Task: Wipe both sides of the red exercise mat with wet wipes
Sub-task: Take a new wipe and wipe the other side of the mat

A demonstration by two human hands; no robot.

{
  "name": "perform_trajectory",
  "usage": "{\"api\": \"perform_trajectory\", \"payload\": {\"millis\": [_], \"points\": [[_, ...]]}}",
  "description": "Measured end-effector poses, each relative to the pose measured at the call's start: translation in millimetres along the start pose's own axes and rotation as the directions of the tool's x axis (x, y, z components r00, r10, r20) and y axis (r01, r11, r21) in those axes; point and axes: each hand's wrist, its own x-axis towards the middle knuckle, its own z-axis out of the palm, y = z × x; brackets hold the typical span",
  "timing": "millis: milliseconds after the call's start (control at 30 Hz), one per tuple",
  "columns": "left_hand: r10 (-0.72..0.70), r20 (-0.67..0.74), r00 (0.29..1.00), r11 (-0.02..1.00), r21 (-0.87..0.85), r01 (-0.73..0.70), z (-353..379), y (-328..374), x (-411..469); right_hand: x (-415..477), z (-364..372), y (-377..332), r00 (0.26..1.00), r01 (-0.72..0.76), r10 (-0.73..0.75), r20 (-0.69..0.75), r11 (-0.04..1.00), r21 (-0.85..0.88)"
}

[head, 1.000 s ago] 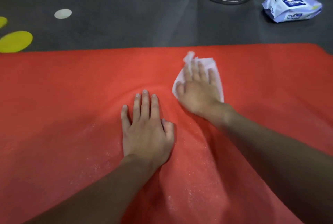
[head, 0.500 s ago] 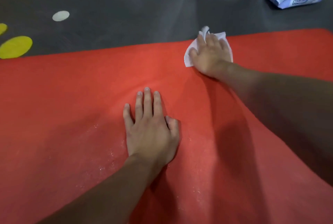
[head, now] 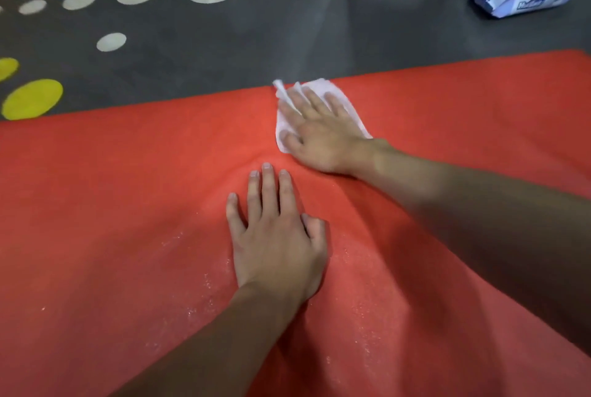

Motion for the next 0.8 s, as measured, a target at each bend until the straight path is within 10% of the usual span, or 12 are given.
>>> {"api": "perform_trajectory", "payload": {"millis": [67, 167, 333, 467, 700, 800], "points": [[0.007, -0.005, 1.000, 1.000, -0.006, -0.007, 2, -1, 0, 9, -6, 26, 1.000, 0.014, -0.015, -0.025, 0.999, -0.046], [0.020, -0.025, 0.999, 0.999, -0.038, -0.020, 3, -2, 0, 21, -11, 33, 0.919, -0.393, 0.394, 0.023, 0.919, -0.033], [0.021, -0.045, 0.999, 0.996, -0.089, -0.025, 4, -5, -1, -1, 1, -1, 0.997, 0.078, -0.079, -0.013, 0.995, -0.060], [0.036, -0.084, 0.996, 0.989, -0.137, -0.047, 4, -7, -1, -2, -13, 27, 0.939, -0.339, 0.340, 0.057, 0.940, -0.029], [-0.037, -0.179, 0.983, 0.899, -0.436, -0.046, 0, -15, -2, -71, -2, -46, 0.995, 0.012, -0.010, 0.094, 1.000, -0.020], [-0.025, -0.185, 0.982, 0.911, -0.410, -0.054, 1, -14, -2, -61, -8, -24, 0.966, -0.246, 0.247, 0.082, 0.969, -0.018]]}}
